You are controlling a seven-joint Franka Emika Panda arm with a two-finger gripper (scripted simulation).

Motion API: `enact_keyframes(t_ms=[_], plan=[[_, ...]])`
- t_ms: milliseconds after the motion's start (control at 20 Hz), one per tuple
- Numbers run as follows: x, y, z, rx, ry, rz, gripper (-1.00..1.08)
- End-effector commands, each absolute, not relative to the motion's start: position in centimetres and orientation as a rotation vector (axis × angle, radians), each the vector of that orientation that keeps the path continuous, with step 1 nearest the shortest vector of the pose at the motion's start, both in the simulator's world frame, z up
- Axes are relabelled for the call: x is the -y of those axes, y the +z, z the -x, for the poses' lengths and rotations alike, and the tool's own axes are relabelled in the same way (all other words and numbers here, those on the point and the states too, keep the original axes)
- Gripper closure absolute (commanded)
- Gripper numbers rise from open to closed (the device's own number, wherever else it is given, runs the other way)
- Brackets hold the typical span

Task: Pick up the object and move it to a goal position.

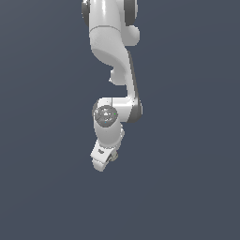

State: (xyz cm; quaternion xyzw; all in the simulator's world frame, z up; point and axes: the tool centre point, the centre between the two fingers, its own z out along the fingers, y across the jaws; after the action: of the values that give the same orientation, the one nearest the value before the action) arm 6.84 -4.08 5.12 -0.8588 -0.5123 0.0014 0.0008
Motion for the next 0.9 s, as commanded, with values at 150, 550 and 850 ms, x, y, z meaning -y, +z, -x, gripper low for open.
enact_keyframes(t_ms=[150, 550, 850], plan=[[2.2, 8.8, -7.4, 1.611, 0.000, 2.697, 1.08], [-1.9, 16.7, -8.3, 1.612, 0.001, 2.696, 1.08], [-4.9, 22.7, -9.2, 1.612, 0.000, 2.696, 1.08]])
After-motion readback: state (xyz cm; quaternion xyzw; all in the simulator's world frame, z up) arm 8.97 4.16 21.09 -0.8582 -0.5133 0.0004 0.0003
